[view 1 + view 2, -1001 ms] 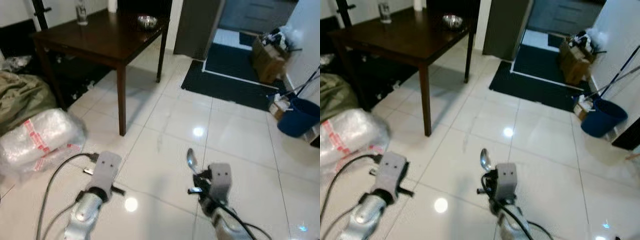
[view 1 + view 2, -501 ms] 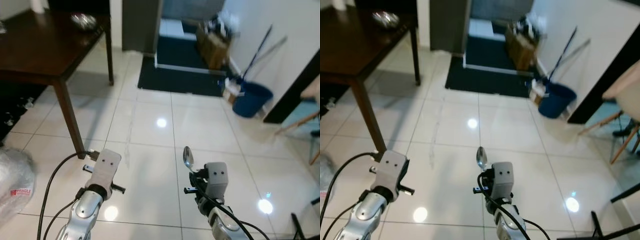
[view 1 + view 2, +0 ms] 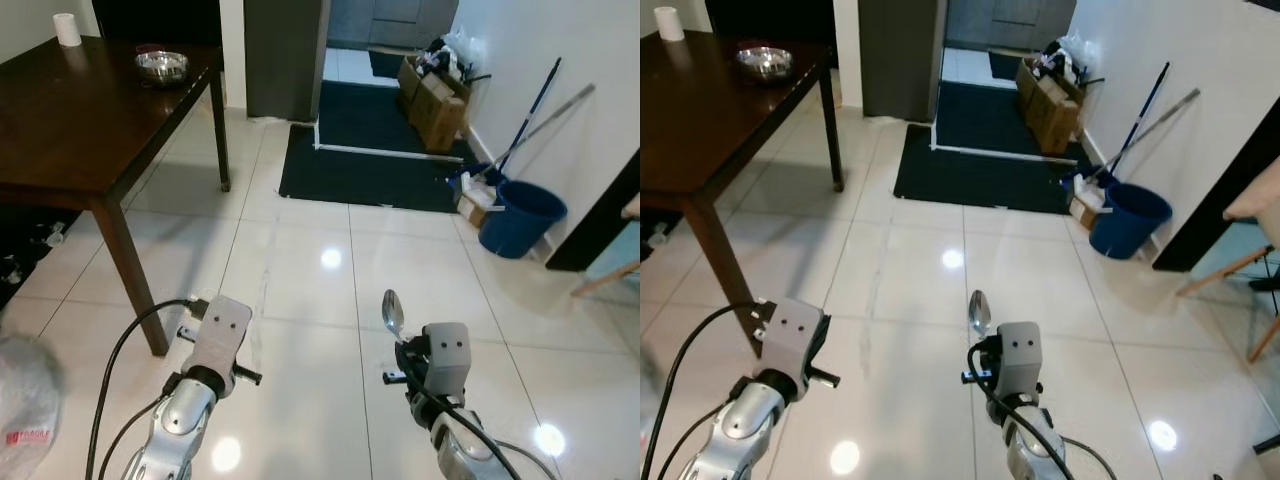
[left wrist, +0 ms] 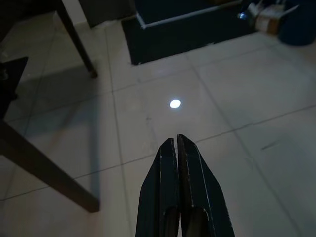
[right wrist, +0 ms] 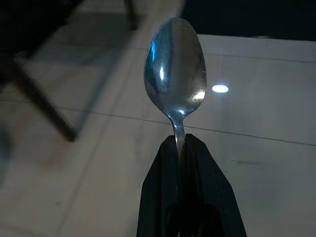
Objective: Setting the table
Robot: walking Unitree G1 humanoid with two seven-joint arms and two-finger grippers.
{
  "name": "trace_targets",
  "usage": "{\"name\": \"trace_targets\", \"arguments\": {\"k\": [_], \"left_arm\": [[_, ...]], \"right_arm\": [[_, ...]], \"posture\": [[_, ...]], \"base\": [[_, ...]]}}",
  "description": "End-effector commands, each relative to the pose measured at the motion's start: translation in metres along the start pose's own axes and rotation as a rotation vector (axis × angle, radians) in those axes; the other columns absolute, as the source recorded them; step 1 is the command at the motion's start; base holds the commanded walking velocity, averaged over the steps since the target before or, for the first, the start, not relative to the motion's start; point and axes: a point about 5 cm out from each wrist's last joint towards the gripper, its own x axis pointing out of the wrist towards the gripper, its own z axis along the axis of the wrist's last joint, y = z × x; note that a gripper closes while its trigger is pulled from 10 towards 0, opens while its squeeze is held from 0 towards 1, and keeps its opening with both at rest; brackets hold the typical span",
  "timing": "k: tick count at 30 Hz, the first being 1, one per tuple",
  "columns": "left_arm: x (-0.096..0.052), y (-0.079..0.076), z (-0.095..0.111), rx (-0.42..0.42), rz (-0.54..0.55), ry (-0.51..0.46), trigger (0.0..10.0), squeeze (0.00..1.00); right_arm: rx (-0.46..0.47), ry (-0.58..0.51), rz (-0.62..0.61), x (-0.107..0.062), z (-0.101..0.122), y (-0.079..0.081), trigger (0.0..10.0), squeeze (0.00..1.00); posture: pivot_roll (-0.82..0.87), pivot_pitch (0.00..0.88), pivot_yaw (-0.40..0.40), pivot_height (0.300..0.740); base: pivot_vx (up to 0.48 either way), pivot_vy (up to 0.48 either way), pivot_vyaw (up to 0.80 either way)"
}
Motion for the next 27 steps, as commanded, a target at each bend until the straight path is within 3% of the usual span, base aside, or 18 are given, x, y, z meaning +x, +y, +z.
{"name": "trace_targets", "arguments": {"k": [1, 6, 27], "left_arm": [[-0.0039, -0.0073, -0.0075, -0.006, -0.022, 0.025, 10.0, 0.00], [-0.0045, -0.0094, -0.0081, -0.008, -0.029, 0.027, 10.0, 0.00], [-0.0039, -0.0089, -0.0088, -0.008, -0.036, 0.029, 10.0, 0.00]], "right_arm": [[-0.004, 0.017, -0.029, -0.0040, -0.0057, -0.0094, 10.0, 0.00], [0.002, 0.019, -0.028, -0.0040, -0.0065, -0.0086, 10.0, 0.00], [0.000, 0.020, -0.038, -0.0060, -0.0082, -0.0094, 10.0, 0.00]], "posture": [[0.04, 0.127, 0.002, 0.740], [0.04, 0.126, 0.005, 0.740], [0.04, 0.133, 0.012, 0.740]], "base": [[0.480, 0.000, 0.00], [0.480, 0.000, 0.00], [0.480, 0.000, -0.71]]}}
